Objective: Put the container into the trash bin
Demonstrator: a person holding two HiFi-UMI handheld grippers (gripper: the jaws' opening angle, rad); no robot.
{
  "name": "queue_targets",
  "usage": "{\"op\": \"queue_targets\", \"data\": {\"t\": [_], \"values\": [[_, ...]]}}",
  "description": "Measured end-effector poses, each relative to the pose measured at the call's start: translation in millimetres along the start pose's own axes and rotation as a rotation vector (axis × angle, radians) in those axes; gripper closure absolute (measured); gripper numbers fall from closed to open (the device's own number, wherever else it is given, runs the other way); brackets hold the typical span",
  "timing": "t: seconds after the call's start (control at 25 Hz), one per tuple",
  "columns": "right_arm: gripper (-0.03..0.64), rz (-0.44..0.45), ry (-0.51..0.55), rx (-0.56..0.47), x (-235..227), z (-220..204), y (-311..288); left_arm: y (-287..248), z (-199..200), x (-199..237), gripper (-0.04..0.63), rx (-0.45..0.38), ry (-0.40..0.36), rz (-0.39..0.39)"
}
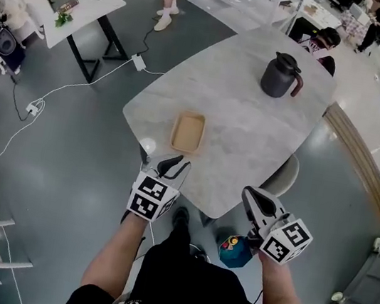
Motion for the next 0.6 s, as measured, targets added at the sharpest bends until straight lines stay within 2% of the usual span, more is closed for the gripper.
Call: {"op": "queue_targets", "data": {"t": [0.36, 0.6], "values": [[0.621, -0.023, -0.062, 0.055, -18, -15, -31, -77, -39, 25, 0.463, 0.177, -0.057, -0.076], [0.621, -0.071, -0.091, 0.062, -33, -18, -32, -116, -59, 35, 0.421, 0.291, -0.155, -0.111]]}}
Point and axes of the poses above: the fingertips, and each gripper's own axes: y backward along the fingers, x to its left, z out of its top, the point moved 5 cm from there along y, backward along the fingers, and after that the axes turned 4 degrees about x, right-handed, at the moved point
